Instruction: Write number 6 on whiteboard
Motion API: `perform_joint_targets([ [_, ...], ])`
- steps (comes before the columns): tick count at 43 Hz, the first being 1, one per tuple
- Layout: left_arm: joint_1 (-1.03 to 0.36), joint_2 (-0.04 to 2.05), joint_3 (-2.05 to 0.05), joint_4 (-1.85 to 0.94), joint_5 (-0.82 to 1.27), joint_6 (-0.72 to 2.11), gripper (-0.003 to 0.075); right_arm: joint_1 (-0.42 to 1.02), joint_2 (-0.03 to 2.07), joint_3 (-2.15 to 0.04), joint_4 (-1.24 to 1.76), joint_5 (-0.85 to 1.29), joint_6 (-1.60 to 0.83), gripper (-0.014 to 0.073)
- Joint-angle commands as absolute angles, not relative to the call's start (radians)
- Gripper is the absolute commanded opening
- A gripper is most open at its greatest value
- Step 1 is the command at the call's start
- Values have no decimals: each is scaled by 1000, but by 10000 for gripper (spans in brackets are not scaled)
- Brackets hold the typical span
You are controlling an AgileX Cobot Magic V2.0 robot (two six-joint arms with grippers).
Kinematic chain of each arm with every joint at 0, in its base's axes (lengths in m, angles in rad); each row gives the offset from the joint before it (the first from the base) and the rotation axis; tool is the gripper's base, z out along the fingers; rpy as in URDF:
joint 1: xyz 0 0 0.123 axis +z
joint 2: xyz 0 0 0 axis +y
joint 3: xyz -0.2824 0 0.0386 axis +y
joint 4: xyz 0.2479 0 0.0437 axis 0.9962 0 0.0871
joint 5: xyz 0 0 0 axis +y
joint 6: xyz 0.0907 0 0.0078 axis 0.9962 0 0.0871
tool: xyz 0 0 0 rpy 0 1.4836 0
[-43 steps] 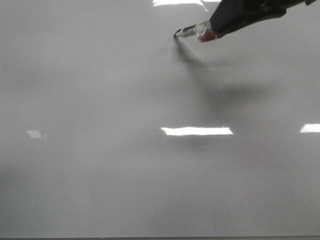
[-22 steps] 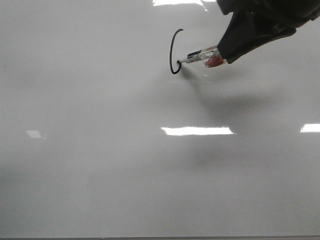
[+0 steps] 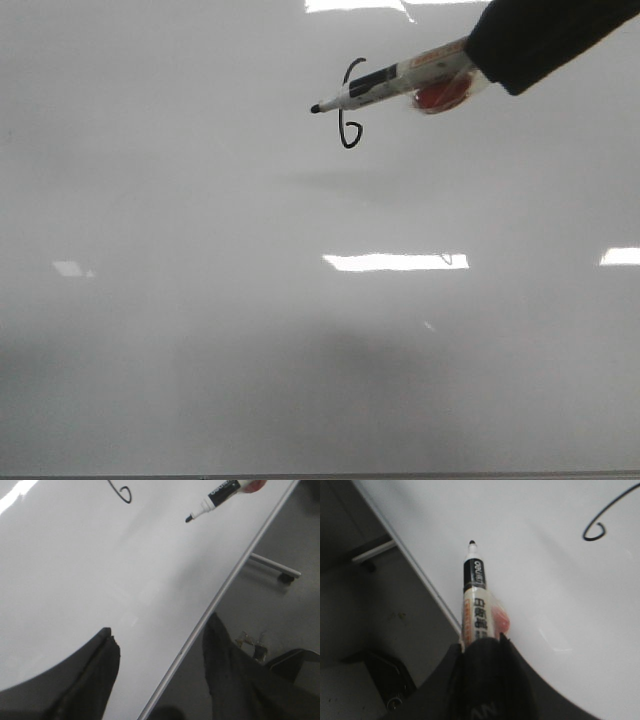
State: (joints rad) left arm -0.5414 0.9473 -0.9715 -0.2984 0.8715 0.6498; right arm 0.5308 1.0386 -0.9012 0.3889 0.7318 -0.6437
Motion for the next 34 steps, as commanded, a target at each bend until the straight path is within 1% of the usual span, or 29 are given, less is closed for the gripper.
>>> perform_joint_targets([
  [1,-614,985,-1029,-333,840,682,381,567,982,-926,397,779,-692,-67],
  [3,-657,1010,-1042,-333,840,694,405,584,964,-926,397,805,-698,-67],
  [7,-742,1062,-1076,-333,838,739,503,608,942,-926,397,820,-709,-67],
  [10,-794,1103,-1100,-333,838,768,535,619,931,-926,397,823,-719,-67],
  [15,-867,1178,-1136,-338,836,808,534,626,931,-926,404,826,-726,-67],
  [20,-904,1250,-1168,-347,832,812,534,626,931,-926,405,826,-726,-67],
  [30,-917,1352,-1198,-386,793,862,529,626,931,-926,406,826,-726,-67],
  [34,-917,1366,-1198,-423,782,909,501,626,931,-926,406,826,-726,-67],
])
